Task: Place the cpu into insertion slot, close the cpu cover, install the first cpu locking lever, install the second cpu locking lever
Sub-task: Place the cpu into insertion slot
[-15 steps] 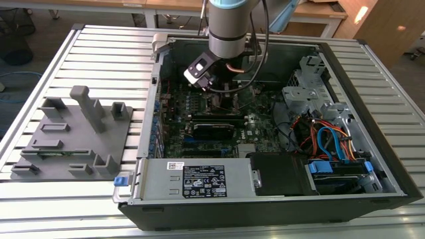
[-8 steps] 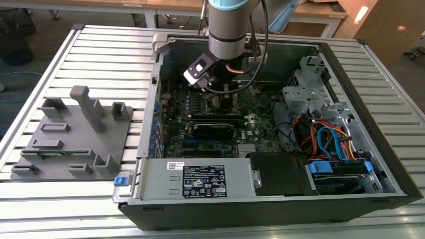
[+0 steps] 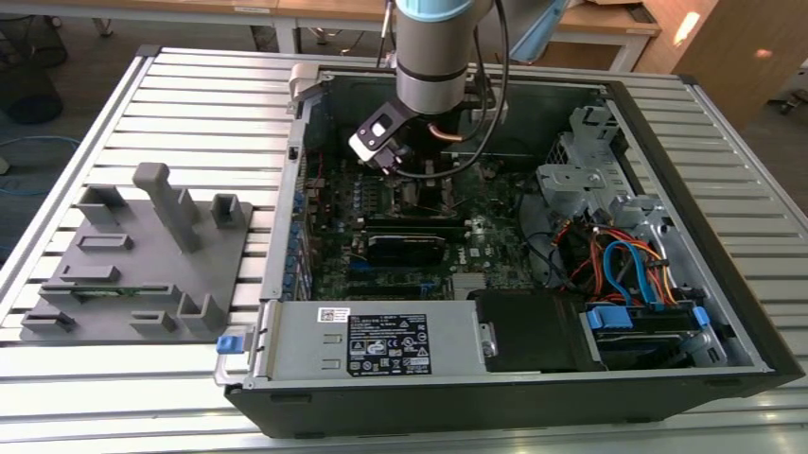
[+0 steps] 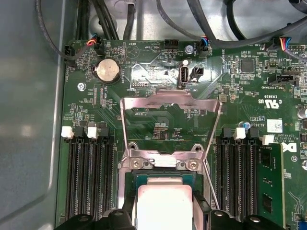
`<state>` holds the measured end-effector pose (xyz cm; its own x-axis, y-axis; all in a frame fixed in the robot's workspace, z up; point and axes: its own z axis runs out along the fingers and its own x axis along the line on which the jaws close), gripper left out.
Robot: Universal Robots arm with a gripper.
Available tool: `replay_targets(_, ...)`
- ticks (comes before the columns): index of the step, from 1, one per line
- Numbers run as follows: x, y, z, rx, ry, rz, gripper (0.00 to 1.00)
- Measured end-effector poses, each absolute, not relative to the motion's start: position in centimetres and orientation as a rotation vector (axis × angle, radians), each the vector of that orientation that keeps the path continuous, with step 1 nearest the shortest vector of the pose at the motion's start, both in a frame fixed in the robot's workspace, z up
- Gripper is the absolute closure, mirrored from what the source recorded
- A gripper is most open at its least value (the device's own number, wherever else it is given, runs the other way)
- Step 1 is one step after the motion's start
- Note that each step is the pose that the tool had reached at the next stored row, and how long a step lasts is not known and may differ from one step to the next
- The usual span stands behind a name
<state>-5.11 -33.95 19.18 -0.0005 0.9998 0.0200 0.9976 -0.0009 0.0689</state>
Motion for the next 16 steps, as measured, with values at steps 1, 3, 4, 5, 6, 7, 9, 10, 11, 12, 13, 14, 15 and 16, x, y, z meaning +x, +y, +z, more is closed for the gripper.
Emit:
replay_targets(1, -5.12, -33.92, 19.15, 2.196, 2.195, 0.097, 0.46)
replay_targets(3, -5.12, -33.89, 19.08, 2.197, 2.195, 0.097, 0.46)
replay_targets(4, -5.12, -33.87, 19.04, 2.197, 2.195, 0.097, 0.46)
replay_targets(5, -5.12, -33.86, 19.0, 2.197, 2.195, 0.097, 0.46)
replay_targets(6, -5.12, -33.86, 18.96, 2.197, 2.195, 0.097, 0.46)
replay_targets(7, -5.12, -33.86, 18.94, 2.197, 2.194, 0.097, 0.46)
replay_targets(9, -5.11, -33.85, 18.92, 2.197, 2.194, 0.098, 0.46)
replay_targets(10, -5.11, -33.85, 18.92, 2.198, 2.194, 0.098, 0.46)
replay_targets(11, -5.11, -33.85, 18.92, 2.198, 2.194, 0.098, 0.46)
replay_targets(12, -5.11, -33.85, 18.92, 2.198, 2.194, 0.098, 0.46)
replay_targets(13, -5.11, -33.84, 18.93, 2.198, 2.194, 0.098, 0.46)
replay_targets(14, -5.11, -33.84, 18.94, 2.198, 2.194, 0.098, 0.46)
replay_targets(15, -5.12, -33.84, 18.94, 2.198, 2.194, 0.098, 0.46)
replay_targets(16, -5.14, -33.84, 18.94, 2.199, 2.193, 0.098, 0.46)
